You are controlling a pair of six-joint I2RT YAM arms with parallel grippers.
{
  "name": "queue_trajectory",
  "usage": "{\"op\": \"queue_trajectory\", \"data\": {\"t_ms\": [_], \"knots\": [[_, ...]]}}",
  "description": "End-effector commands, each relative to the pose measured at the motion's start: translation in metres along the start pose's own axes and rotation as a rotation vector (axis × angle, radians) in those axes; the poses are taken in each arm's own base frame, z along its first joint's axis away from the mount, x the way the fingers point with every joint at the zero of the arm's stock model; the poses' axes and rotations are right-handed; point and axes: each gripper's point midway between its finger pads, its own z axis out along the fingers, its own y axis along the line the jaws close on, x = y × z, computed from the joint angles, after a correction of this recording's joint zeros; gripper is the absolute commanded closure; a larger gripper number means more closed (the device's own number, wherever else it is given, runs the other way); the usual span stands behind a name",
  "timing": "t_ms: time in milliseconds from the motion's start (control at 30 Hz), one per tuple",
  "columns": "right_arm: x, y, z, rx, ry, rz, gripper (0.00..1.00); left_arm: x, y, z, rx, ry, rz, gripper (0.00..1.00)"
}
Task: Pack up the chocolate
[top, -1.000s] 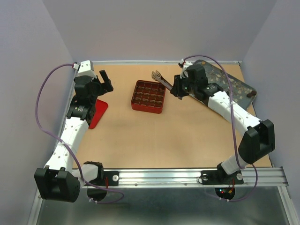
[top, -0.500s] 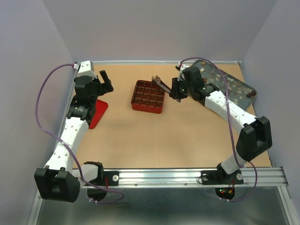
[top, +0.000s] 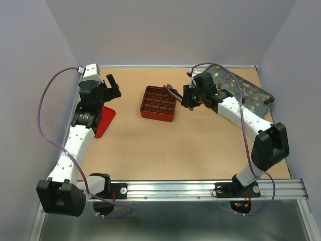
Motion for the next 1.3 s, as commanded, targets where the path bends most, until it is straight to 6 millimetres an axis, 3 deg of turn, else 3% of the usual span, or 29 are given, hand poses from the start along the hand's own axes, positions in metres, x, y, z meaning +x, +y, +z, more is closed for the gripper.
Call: {"op": "queue_trajectory", "data": {"t_ms": [0, 400, 667, 867, 967, 1133, 1267], "knots": [[-0.022, 0.009, -0.005, -0.013, -0.060, -0.013, 0.63, -0.030, -0.008, -0.005, 0.019, -0.076, 0.006, 0.01], [-0.031, 0.009, -0.008, -0.008, -0.082, -0.015, 0.60, -0.031, -0.008, -0.005, 0.022, -0.076, 0.004, 0.01], [-0.071, 0.007, -0.026, 0.048, -0.191, -0.033, 0.61, -0.032, -0.009, -0.005, 0.023, -0.079, 0.004, 0.01], [-0.098, -0.022, -0.029, 0.168, -0.254, -0.037, 0.61, -0.030, -0.008, -0.005, 0.019, -0.076, 0.006, 0.01], [-0.106, -0.049, -0.031, 0.222, -0.267, -0.007, 0.61, -0.031, -0.007, -0.005, 0.016, -0.078, 0.005, 0.01], [-0.103, -0.113, -0.034, 0.340, -0.254, 0.054, 0.61, -0.030, -0.007, -0.005, 0.014, -0.077, 0.006, 0.01], [-0.093, -0.151, -0.034, 0.419, -0.230, 0.091, 0.61, -0.030, -0.007, -0.005, 0.012, -0.076, 0.007, 0.01]]}}
